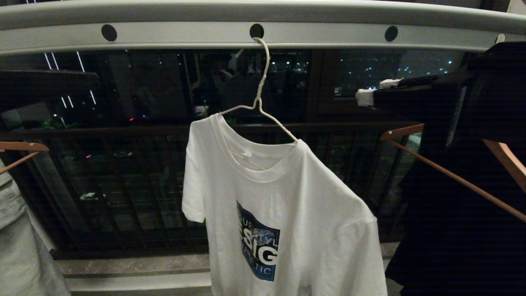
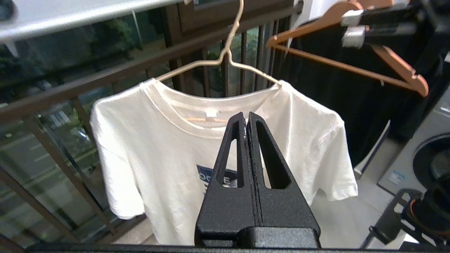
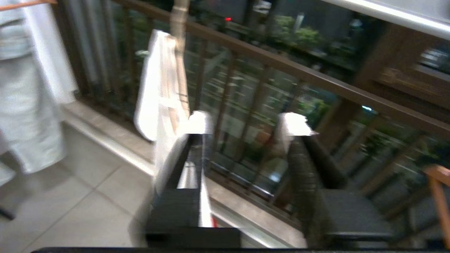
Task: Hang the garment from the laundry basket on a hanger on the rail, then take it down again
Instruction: Take the clothes off the clothes rack
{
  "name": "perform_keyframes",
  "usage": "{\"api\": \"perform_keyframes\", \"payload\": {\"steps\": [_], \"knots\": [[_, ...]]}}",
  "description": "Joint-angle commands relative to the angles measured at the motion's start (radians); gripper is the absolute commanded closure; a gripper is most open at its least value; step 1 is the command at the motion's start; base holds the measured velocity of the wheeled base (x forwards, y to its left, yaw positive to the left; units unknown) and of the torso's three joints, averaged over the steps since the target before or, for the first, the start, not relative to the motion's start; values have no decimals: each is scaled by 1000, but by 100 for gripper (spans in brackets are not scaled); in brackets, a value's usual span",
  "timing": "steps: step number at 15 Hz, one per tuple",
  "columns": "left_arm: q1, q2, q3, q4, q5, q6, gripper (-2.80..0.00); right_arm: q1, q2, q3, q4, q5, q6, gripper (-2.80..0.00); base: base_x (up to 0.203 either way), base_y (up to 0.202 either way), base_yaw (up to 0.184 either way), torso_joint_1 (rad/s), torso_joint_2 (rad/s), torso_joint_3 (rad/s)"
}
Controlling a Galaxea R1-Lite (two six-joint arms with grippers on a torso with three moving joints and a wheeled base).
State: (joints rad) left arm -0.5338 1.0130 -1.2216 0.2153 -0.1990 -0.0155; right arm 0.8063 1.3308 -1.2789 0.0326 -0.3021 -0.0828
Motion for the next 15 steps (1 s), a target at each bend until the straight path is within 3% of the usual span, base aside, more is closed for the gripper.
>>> {"api": "perform_keyframes", "payload": {"steps": [1, 4, 7, 8, 13, 15], "knots": [[1, -23, 62, 1, 1, -5, 0, -38, -84, 54, 2, -3, -1, 0, 0, 0, 0, 0, 0, 0], [1, -124, 233, 1, 5, -7, 0, -89, -254, 124, 61, -6, -3, 0, 0, 0, 0, 0, 0, 0], [5, -301, 343, 1, 11, -7, 0, -226, -456, 213, 112, -6, -5, 0, 0, 0, 0, 0, 0, 0], [38, -368, 374, 1, 13, -6, 0, -284, -526, 245, 118, -5, -6, 0, 0, 0, 0, 0, 0, 0], [337, -622, 491, 1, 17, -27, 0, -572, -799, 328, 232, -9, -6, 0, 0, 0, 0, 0, 0, 0], [401, -682, 510, 4, 7, -50, 0, -682, -851, 325, 277, -11, -7, 0, 0, 0, 0, 0, 0, 0]]}}
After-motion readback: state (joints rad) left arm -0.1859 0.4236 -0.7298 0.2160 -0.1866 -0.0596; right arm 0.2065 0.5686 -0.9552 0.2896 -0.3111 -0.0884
